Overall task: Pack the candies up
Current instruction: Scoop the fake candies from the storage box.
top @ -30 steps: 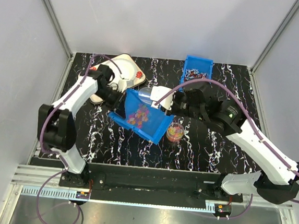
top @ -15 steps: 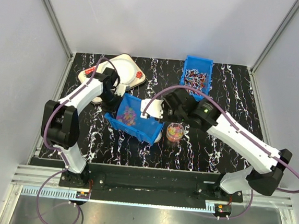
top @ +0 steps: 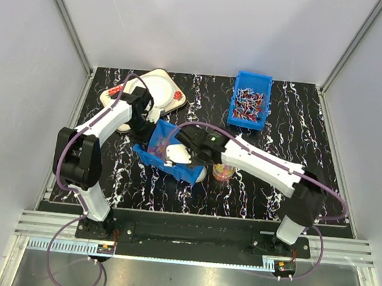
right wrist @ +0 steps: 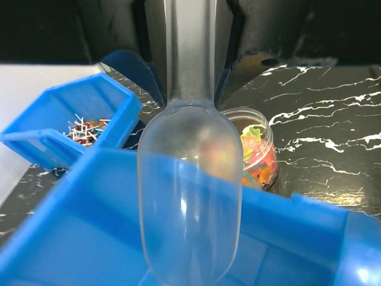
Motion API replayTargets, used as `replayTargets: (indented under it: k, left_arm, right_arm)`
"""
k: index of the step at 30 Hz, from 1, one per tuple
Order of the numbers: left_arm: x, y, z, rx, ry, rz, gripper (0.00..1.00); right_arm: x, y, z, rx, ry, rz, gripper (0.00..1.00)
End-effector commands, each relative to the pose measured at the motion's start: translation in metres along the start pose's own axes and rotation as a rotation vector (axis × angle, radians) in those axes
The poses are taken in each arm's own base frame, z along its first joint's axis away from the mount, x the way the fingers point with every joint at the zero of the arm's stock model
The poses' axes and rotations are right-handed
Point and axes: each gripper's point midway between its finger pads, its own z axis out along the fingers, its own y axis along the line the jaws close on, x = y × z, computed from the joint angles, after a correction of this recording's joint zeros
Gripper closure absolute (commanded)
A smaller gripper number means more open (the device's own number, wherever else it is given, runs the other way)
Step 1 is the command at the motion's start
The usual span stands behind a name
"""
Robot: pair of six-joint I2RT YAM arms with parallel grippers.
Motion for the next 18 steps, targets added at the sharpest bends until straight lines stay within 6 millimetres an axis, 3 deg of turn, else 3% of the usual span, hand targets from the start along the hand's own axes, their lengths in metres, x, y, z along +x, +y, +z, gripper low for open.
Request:
replayTargets:
  k: [1, 10, 18]
  left_arm:
    - [-0.017, -0.005, -0.016, 0.006, -0.084, 0.007, 1.00]
    - [-0.017, -0.005, -0.020, -0.004, -0.101, 0.011, 1.00]
    - [-0.018, -0.006, -0.021, -0.002, -0.105, 0.011, 1.00]
  right_arm:
    - [-0.007, -0.017, 0.008, 0.027, 0.060, -0.042, 1.00]
    - [-0.048, -0.022, 0.046, -0.075, 0.025, -0.086, 1.00]
    - [-0.083, -0.002, 0.076, -0.150, -0.045, -0.160, 1.00]
